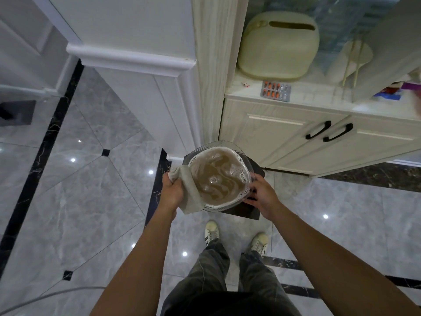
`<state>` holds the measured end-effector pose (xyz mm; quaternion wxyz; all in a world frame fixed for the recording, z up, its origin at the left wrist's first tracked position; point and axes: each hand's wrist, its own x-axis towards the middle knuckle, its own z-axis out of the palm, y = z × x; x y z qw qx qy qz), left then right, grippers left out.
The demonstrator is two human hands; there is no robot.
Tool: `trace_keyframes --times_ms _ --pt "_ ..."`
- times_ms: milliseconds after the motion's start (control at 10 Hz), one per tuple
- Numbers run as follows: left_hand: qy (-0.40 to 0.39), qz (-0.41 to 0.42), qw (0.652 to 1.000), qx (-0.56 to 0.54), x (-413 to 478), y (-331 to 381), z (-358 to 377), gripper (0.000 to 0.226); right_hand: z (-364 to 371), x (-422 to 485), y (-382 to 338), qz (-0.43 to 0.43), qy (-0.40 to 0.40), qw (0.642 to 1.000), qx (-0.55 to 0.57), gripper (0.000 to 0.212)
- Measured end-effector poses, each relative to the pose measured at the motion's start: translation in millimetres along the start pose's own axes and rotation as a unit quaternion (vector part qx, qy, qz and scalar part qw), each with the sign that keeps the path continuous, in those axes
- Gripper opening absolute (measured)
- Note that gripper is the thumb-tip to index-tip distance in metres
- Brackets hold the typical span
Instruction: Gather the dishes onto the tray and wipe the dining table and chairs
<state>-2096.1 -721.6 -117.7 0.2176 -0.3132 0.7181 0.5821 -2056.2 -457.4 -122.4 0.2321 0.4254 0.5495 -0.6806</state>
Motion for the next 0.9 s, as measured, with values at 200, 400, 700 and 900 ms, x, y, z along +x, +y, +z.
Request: trace_keyframes --times_ms 200,400,700,900 --pt "0.009 -0.03 0.999 -0.025 2.2 2.3 15.4 0.033 0.4 1.4 2.3 0.0 0.004 1.0 0.004 0.039" --pt "0.001 -0.087 0.993 -0.078 3.6 3.8 21.8 0.05 0.0 1.4 1.9 0.006 0.011 1.0 0.019 0.041" --pt "-0.064 -0.084 0.982 -0.159 6.3 -3.3 -5.0 0.049 -11.7 -7.3 -0.4 -0.012 0.017 0.999 0.039 0.031" --pt "0.079 -0.034 0.989 -0.121 -2.9 14.0 -24.3 0.032 -24.6 -7.0 -0.9 -0.012 0.033 0.997 0.067 0.035"
